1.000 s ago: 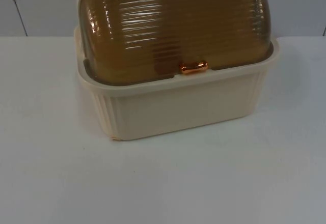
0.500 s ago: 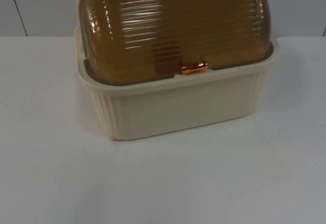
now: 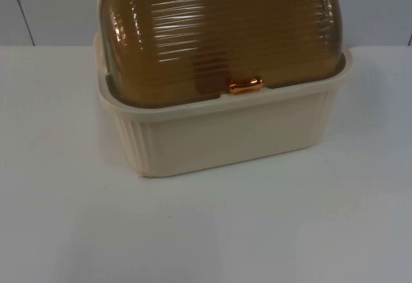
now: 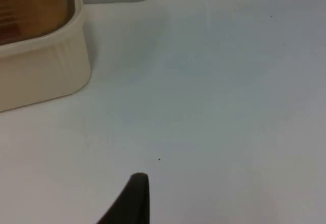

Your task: Open the box lid with the left hand, place the block into the box with the right hand, then close the box lid with the left hand.

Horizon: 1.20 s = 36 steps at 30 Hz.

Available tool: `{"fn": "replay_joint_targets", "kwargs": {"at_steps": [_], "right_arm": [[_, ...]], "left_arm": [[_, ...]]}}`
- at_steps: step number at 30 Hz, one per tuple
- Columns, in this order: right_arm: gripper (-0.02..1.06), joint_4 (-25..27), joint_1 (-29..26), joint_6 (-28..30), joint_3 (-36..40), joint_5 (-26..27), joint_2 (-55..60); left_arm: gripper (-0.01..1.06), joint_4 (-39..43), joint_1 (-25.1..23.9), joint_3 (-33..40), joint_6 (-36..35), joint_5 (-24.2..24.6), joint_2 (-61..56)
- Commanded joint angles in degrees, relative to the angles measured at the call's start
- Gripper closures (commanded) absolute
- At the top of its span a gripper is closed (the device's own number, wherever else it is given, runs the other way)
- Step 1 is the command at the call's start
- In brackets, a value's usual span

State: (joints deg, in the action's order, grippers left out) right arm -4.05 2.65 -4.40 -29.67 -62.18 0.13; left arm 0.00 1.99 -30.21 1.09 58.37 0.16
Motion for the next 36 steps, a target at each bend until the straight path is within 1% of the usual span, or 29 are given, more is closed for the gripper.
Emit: {"fn": "replay_joint_targets", "kwargs": {"at_steps": [1,3,7,11,16,36], "right_arm": [[0.00,-0.3,0.0,0.4,0.1,0.3,-0.1],[0.00,-0.3,0.0,0.4,0.1,0.3,-0.1],[0.00,-0.3,0.0,0.4,0.1,0.3,-0.1],[0.00,-0.3,0.0,0.4,0.1,0.3,-0.1],[0.00,-0.3,0.0,0.4,0.1,0.3,-0.1],[0.00,-0.1,0.0,0.1,0.1,0.3,-0.1]], "left_arm": [[0.00,-0.6,0.3,0.3,-0.5,0.1,-0.2],[0.00,-0.6,0.3,0.3,-0.8,0.4,-0.2],[0.00,-0.4,0.3,1.7,-0.8,3.8,-0.2],[0.00,-0.4,0.3,1.8,-0.4,3.3,-0.2],[0.00,0.0,0.3,1.8,2.8,3.3,-0.2],[0.00,0.0,0.3,1.8,2.8,3.3,-0.2]]}}
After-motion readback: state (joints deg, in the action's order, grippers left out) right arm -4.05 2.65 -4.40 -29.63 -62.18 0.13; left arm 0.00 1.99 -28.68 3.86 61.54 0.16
